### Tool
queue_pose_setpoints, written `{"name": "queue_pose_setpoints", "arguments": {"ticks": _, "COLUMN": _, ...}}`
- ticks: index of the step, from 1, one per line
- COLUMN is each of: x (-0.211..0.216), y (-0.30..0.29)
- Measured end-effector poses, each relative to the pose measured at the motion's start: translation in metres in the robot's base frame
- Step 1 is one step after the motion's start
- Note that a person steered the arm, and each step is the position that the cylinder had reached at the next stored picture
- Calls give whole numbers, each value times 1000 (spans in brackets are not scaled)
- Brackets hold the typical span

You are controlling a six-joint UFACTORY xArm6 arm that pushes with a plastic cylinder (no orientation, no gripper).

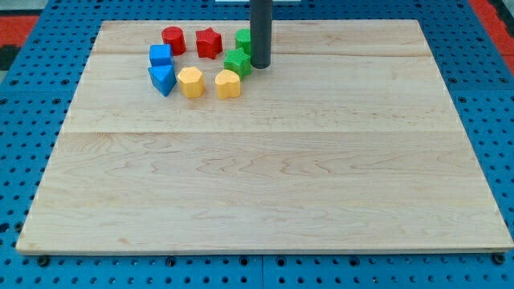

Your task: Push green circle closer to red star

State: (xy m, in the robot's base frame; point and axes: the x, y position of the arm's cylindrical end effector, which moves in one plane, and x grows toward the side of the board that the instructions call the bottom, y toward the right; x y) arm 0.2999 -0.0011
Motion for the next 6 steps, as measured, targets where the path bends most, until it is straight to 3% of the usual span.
{"name": "queue_pose_setpoints", "arguments": {"ticks": 2, "x": 39, "y": 84}}
{"name": "queue_pose_setpoints", "arguments": {"ticks": 5, "x": 40, "y": 90}}
{"name": "queue_pose_setpoints", "arguments": {"ticks": 6, "x": 16, "y": 94}}
